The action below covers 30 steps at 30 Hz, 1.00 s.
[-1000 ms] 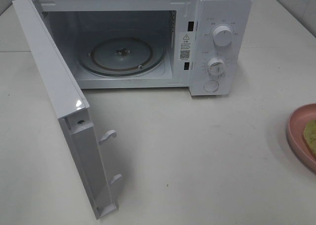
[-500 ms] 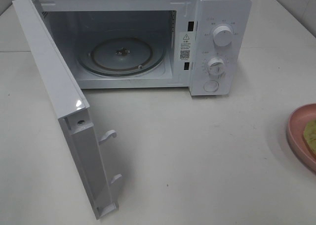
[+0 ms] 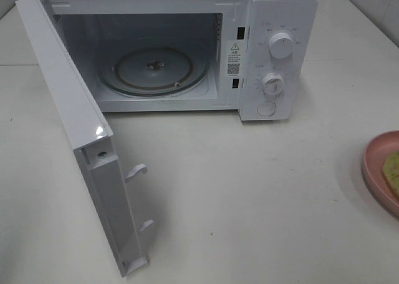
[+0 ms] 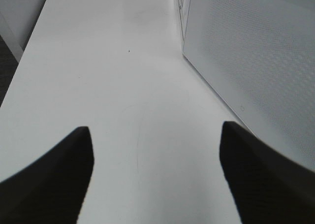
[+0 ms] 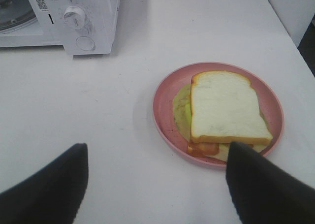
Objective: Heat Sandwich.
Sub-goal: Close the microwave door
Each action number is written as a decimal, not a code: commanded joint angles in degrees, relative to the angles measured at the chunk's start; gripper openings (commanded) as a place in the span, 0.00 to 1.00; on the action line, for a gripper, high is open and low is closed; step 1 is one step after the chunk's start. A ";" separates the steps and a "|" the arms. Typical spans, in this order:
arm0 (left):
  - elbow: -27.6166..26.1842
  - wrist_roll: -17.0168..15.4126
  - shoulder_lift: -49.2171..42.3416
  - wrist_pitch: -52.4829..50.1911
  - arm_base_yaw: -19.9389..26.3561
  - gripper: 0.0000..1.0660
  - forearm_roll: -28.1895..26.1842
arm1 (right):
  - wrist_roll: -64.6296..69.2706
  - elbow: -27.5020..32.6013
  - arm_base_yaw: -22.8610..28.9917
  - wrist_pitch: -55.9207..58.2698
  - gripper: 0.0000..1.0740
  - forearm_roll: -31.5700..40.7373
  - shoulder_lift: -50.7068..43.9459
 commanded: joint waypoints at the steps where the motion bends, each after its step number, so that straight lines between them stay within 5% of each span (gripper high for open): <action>1: -0.29 -0.17 4.18 -4.64 0.06 0.44 -0.46 | -0.29 0.11 -0.40 -0.57 0.69 0.11 -1.60; 11: 0.11 0.11 20.63 -17.65 0.06 0.00 -1.89 | -0.34 0.11 -0.40 -0.57 0.69 0.11 -1.60; 21: 7.96 4.18 31.17 -42.69 0.06 0.00 -1.95 | -0.34 0.11 -0.40 -0.57 0.69 0.11 -1.60; 30: 12.03 4.41 41.08 -61.36 0.06 0.00 -1.60 | -0.34 0.11 -0.40 -0.57 0.69 0.11 -1.60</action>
